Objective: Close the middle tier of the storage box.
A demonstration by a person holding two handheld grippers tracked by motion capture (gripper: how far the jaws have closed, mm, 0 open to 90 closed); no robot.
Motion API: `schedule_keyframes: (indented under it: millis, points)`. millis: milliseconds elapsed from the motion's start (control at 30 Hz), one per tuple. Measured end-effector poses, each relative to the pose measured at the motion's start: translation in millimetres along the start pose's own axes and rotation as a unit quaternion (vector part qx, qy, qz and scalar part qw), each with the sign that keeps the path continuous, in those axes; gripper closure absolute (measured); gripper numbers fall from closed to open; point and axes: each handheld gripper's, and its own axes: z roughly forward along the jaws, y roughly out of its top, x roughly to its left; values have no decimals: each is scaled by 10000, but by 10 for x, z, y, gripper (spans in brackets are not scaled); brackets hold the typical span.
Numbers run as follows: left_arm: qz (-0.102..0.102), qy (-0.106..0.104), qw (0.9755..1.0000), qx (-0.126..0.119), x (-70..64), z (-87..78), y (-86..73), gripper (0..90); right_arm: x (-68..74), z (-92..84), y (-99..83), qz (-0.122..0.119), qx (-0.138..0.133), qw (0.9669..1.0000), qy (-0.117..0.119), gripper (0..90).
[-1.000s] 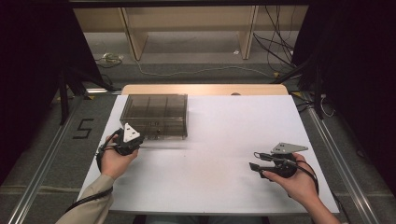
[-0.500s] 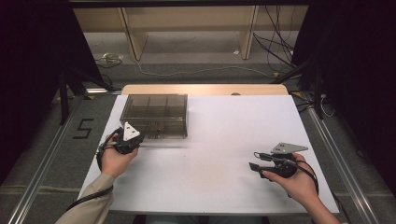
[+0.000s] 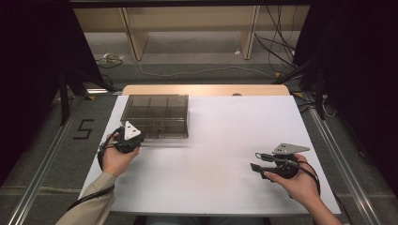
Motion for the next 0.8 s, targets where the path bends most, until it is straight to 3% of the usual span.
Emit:
schedule_keyframes:
  millis: [800]
  points:
    - [-37, 27, 10000, -14, 32, 43, 45, 895, 0, 3, 0, -5, 1, 10000, 4, 388]
